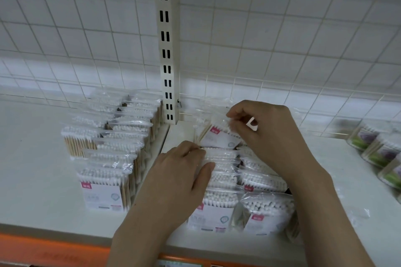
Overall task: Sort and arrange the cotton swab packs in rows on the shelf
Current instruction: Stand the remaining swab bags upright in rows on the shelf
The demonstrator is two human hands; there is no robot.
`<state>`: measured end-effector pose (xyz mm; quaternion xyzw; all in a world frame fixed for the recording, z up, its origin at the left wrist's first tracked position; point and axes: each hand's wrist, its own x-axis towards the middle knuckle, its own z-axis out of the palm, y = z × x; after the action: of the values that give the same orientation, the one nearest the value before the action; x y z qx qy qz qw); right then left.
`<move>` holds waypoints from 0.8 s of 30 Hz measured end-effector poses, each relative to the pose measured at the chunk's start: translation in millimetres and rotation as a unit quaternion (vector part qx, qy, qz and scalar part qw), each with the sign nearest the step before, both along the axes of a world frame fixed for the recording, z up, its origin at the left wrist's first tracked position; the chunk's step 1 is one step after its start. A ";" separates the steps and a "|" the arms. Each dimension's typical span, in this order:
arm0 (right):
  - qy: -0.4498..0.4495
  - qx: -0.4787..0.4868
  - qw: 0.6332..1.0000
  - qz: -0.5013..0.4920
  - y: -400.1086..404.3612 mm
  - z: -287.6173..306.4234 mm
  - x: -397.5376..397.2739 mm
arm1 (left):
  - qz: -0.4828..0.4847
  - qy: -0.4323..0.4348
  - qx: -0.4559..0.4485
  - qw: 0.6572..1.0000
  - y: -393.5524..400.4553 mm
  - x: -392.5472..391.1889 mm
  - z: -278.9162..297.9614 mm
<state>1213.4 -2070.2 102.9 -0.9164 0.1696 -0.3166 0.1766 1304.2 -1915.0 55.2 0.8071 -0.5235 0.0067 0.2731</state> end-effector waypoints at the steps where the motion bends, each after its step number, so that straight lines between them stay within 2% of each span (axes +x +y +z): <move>1: 0.019 -0.014 1.000 0.004 0.4 -1.4 2.3 | 0.003 0.002 -0.004 1.000 -0.3 0.1 0.3; 5: 0.080 -0.023 0.996 0.022 0.6 -10.9 9.4 | 0.011 0.005 -0.017 1.000 -3.8 1.2 2.1; 10: 0.124 0.012 0.991 0.043 -2.9 -22.6 10.7 | 0.032 -0.032 -0.005 0.999 -9.7 1.7 -2.6; 18: 0.114 0.083 0.988 0.055 -6.1 -20.3 7.9 | 0.008 -0.032 0.014 0.999 -13.2 5.1 -9.1; 24: 0.137 0.007 0.990 -0.011 -18.8 -6.4 0.5 | -0.001 0.008 -0.024 1.000 -12.0 5.5 -9.4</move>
<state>1213.9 -2088.9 96.5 -0.9479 0.2049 -0.1886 0.1548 1309.7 -1927.0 45.8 0.7996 -0.5220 0.0126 0.2966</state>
